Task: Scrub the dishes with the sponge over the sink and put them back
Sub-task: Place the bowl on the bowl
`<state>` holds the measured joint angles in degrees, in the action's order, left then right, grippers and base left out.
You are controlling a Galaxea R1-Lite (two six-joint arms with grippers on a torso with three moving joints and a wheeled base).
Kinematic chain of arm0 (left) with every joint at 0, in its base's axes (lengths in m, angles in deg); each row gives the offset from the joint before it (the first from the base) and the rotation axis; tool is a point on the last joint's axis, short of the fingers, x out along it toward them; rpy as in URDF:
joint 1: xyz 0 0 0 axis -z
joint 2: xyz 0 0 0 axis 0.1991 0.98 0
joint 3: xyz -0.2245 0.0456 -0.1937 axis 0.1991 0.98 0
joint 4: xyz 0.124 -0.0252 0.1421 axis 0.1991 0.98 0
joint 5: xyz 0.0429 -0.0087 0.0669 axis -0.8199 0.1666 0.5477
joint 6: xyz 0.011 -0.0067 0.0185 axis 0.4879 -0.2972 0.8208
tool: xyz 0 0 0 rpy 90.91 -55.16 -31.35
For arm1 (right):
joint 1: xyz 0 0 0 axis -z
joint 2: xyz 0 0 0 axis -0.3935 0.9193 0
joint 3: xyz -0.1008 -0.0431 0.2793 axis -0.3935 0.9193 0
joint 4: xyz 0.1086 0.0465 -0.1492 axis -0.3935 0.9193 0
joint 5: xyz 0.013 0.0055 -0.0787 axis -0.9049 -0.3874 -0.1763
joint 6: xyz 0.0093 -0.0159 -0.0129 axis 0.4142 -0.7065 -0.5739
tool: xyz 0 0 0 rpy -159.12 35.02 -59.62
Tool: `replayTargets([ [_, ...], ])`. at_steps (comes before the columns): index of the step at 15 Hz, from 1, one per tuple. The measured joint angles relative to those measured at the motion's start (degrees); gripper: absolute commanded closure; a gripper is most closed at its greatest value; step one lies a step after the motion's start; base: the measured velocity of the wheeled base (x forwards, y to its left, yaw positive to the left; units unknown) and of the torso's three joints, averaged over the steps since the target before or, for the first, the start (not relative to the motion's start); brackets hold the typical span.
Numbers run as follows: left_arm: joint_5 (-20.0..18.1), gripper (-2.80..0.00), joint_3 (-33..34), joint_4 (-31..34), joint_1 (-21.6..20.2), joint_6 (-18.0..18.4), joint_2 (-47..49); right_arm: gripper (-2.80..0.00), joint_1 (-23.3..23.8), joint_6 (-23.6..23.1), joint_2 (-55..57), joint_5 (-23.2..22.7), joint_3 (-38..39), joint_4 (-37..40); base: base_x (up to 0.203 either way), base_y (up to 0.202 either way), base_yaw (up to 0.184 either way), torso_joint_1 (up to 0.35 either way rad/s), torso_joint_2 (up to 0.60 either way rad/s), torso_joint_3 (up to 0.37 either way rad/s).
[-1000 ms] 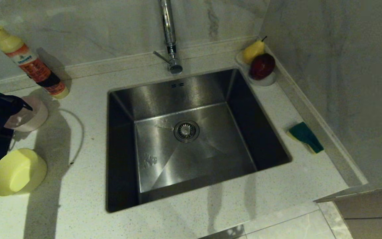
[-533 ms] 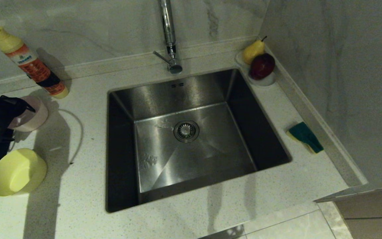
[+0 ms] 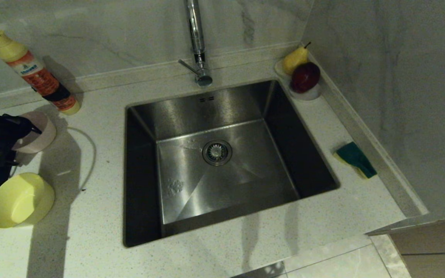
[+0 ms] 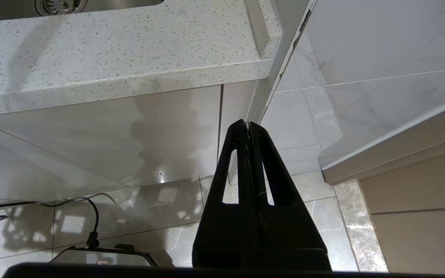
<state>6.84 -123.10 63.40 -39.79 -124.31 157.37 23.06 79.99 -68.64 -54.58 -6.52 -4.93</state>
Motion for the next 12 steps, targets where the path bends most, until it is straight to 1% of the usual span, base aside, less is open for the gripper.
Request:
replayTargets([
  [12,0.2,0.00,0.0,-2.4,0.1,0.2,-0.9,0.00,0.0,0.0,0.0,0.0,0.0,0.0,0.000,0.000,0.000,0.000,0.00,0.000],
])
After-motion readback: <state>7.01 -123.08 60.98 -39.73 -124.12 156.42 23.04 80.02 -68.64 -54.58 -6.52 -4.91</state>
